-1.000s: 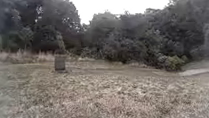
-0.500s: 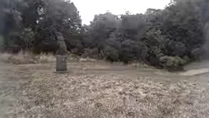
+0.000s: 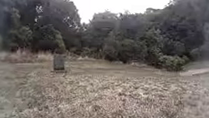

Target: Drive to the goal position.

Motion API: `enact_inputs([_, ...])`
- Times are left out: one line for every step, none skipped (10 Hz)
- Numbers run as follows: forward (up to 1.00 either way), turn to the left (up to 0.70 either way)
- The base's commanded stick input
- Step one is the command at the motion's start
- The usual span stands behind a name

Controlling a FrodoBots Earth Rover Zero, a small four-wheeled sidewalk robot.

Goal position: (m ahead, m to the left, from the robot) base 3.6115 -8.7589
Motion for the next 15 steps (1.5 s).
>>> enact_inputs([0.0,0.0])
enact_inputs([0.0,0.0])
enact_inputs([0.0,0.0])
enact_inputs([0.0,0.0])
enact_inputs([0.0,0.0])
enact_inputs([0.0,0.07])
enact_inputs([0.0,0.21])
enact_inputs([0.0,0.34])
enact_inputs([0.0,0.45])
enact_inputs([0.0,0.45])
enact_inputs([0.0,0.45])
enact_inputs([0.0,0.45])
enact_inputs([0.0,0.45])
enact_inputs([0.14,0.4])
enact_inputs([0.31,0.33])
